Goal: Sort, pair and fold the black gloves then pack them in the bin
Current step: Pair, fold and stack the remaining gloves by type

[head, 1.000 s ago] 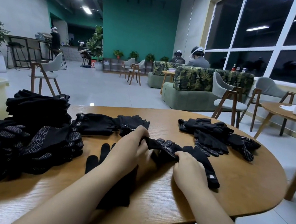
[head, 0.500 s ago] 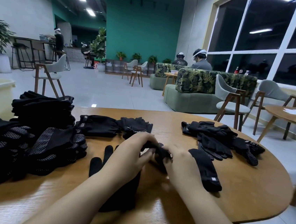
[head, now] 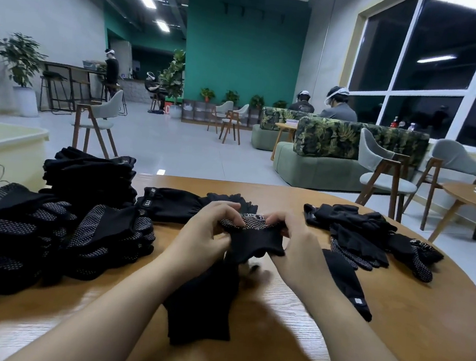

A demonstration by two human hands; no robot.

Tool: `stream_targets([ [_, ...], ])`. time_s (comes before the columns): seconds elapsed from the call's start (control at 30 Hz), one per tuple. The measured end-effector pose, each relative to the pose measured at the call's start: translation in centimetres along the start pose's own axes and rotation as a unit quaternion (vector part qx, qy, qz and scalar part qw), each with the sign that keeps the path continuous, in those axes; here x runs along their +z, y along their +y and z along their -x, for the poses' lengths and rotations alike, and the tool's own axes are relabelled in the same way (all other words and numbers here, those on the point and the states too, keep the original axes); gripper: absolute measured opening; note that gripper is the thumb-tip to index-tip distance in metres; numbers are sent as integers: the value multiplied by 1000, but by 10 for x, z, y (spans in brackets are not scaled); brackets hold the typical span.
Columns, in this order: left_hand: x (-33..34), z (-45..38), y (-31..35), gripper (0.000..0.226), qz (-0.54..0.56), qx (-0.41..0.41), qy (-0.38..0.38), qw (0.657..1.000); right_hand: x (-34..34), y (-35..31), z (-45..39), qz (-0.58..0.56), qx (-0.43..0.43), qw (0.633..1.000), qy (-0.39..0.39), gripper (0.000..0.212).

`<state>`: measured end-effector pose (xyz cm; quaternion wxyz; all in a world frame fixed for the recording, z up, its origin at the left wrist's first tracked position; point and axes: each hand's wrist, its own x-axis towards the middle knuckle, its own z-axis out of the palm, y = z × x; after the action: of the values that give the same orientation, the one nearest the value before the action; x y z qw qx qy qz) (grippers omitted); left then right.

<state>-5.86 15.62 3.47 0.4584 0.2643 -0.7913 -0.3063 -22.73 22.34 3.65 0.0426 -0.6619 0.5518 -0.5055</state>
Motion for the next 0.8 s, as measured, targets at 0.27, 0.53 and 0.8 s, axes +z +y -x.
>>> stream_targets([
  [0.27,-38,25,-12,44,-96,24,-2,995,29,-11,6,-1,-57,992,-116,46],
  [0.53,-62,67,-27,34,-143,-14,-73,987,44,-15,34,17,-83,972,-220,32],
  [0.8,-69,91,-17,42,-152,-64,-185,969,42,-14,54,28,-62,963,-261,33],
])
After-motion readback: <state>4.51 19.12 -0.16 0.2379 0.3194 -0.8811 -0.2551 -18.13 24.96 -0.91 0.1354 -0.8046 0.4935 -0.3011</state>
